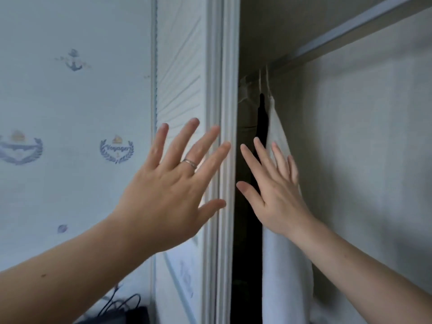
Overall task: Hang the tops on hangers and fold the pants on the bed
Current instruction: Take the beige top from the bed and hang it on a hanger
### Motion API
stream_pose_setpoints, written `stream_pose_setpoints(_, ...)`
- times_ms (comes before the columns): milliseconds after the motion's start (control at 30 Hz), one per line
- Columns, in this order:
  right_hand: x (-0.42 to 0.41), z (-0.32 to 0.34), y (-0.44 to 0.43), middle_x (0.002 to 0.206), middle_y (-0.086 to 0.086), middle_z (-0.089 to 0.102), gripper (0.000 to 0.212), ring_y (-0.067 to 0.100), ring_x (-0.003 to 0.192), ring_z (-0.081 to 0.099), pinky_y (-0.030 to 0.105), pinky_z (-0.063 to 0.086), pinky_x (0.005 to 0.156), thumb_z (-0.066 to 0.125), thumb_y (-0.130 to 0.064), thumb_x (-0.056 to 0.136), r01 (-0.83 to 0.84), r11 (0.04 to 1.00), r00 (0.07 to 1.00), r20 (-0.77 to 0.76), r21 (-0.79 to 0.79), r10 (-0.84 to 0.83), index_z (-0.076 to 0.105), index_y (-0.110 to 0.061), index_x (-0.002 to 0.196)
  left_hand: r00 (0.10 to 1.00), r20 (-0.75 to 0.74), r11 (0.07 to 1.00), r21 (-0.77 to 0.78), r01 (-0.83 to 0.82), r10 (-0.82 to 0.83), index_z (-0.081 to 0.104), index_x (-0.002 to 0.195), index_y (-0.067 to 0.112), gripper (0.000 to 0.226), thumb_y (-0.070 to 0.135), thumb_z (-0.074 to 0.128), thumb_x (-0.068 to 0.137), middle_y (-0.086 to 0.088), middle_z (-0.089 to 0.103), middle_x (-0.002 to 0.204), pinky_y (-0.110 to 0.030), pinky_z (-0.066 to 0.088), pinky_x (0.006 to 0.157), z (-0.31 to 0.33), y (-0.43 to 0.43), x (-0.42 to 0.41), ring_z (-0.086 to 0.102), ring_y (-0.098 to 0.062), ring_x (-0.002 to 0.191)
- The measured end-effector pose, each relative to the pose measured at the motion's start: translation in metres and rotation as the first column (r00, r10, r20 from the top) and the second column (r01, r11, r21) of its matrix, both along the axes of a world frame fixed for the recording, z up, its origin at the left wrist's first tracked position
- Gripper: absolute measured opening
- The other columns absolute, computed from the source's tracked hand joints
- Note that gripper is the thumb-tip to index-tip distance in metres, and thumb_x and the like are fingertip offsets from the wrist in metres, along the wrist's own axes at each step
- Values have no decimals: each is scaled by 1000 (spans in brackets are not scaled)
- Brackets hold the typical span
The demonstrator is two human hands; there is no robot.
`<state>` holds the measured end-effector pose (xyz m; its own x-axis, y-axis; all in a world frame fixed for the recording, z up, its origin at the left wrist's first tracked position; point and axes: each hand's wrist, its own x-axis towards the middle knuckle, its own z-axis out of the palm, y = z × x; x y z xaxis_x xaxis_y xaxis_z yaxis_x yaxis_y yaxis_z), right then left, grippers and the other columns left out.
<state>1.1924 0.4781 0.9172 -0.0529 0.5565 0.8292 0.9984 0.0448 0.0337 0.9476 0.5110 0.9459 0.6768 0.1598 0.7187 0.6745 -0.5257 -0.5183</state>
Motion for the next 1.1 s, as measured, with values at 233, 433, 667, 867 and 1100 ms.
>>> stream_pose_setpoints(233, -190, -56, -60, 169, -12, -4, 70, 22, 155, -11, 57, -3, 121, 12, -71, 96, -148, 977, 987, 43, -153, 156, 5, -41, 159, 991, 106, 978, -204, -53, 76, 26, 160, 17, 81, 66, 33, 96, -9, 19, 167, -65, 11, 121, -88, -48, -190, 8, -37, 155)
stream_pose_setpoints(433, -362, -103, -108, 169, -5, 9, 69, 29, 156, 5, 61, 5, 121, 16, -66, 99, -320, 897, 914, 150, -306, 377, 15, -33, 160, 946, 167, 894, -406, -190, 277, 15, 162, 23, 82, 69, 30, 96, -2, 9, 170, -63, 7, 122, -176, -124, -378, -1, -31, 157)
stream_pose_setpoints(667, -548, -177, -147, 167, -2, 20, 66, 29, 154, 15, 63, 12, 119, 23, -62, 101, -553, 671, 727, 108, -494, 678, 29, -29, 158, 791, 209, 723, -583, -371, 574, 24, 160, 21, 80, 69, 30, 98, -4, 16, 169, -65, 10, 121, -263, -243, -564, 6, -33, 156)
stream_pose_setpoints(867, -688, -248, -176, 165, -1, 27, 68, 31, 153, 21, 64, 15, 118, 26, -63, 99, -674, 373, 490, -8, -638, 872, 35, -27, 156, 485, 203, 448, -764, -465, 851, 27, 160, 20, 80, 67, 35, 96, -3, 13, 169, -65, 11, 121, -343, -355, -668, 1, -30, 157)
stream_pose_setpoints(1100, -826, -350, -213, 165, -16, 14, 65, 16, 155, 5, 51, 0, 123, 23, -68, 91, -652, -52, 283, -307, -756, 909, 16, -46, 152, -11, 60, 52, -941, -336, 998, -2, 160, 37, 82, 76, 20, 92, 13, -16, 166, -49, -12, 124, -443, -468, -729, -25, -16, 152)
